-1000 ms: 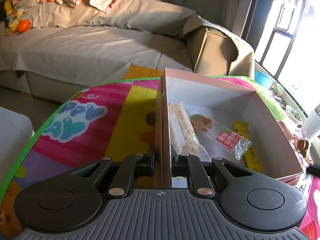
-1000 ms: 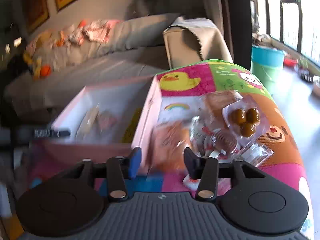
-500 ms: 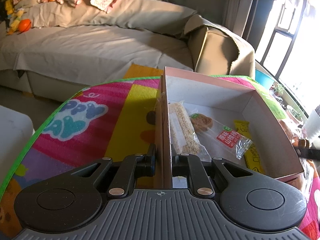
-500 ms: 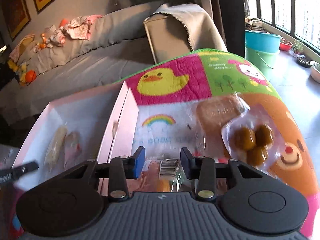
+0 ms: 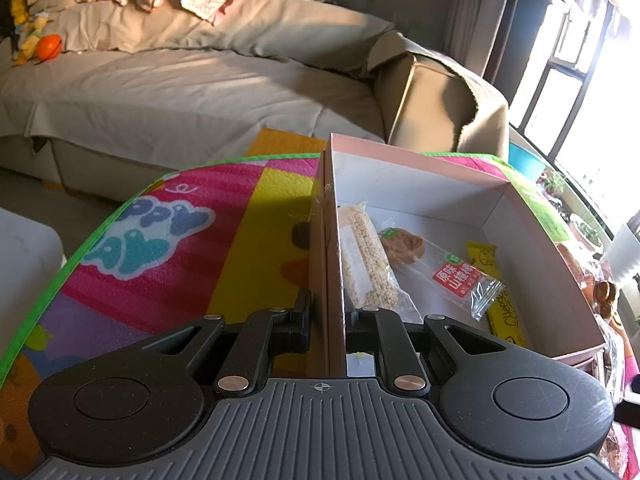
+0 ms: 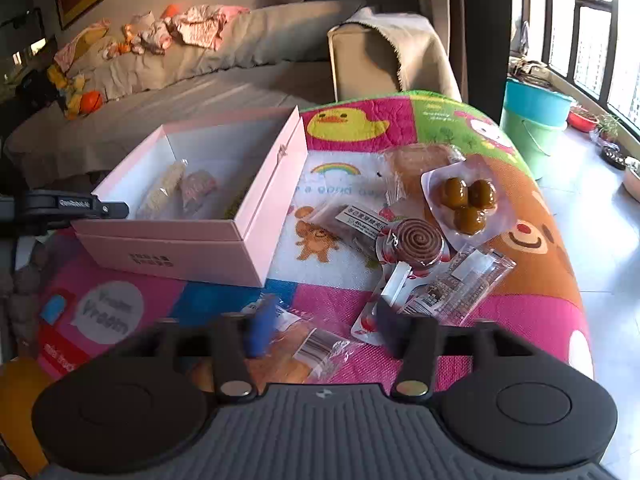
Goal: Organize objects
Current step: 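Grasp the packaged bread roll with the right gripper and place it in the box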
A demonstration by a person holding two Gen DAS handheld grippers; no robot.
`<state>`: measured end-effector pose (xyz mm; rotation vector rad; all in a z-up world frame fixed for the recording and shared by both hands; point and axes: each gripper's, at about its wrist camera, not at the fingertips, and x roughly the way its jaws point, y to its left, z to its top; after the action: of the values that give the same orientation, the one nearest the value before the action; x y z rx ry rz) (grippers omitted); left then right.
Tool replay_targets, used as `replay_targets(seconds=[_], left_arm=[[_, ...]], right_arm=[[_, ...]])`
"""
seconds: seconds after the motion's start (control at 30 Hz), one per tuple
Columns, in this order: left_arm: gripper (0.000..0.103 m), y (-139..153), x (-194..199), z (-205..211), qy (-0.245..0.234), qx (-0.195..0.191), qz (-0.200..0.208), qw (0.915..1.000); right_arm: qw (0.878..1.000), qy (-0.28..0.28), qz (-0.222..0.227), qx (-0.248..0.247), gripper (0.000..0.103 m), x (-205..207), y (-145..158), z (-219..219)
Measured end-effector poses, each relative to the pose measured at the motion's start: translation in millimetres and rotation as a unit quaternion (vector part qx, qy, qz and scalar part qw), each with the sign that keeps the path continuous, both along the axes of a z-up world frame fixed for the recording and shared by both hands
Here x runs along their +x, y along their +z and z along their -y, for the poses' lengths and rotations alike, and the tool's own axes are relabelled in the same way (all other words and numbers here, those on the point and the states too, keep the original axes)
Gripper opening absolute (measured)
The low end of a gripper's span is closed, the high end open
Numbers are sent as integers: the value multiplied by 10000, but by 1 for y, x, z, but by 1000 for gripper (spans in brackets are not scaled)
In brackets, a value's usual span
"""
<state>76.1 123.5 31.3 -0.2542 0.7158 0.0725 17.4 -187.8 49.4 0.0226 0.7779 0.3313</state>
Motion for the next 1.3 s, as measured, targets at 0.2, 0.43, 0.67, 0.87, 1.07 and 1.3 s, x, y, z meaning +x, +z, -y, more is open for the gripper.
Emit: replay_targets(seconds=[0.2,0.43,0.67,0.87,1.07,1.3], left_arm=[[15,0,0,0,-11,3,5,10000],[15,0,0,0,-27,-16,9,10000],[16,-1,-1,-1,-30,-87,26,10000],[17,-2,0,-3,-47,-123,26,9999],[17,-2,-1,-2,-43,-121,25,9999],[17,-1,-2,-2,-52,-127,29,9999]], right_arm=[[9991,256,-298,178,87,-5,-9,-23],[9970,557,-333,-415,65,-22,-12,-44],[9971,749,-145,-31,49,-32,32,-37],[9946,760,478,516,48,-28,87,-28],[9866,820,1004,994,48,-11,116,-48],[9869,997,960,835,48,24,94,-101]])
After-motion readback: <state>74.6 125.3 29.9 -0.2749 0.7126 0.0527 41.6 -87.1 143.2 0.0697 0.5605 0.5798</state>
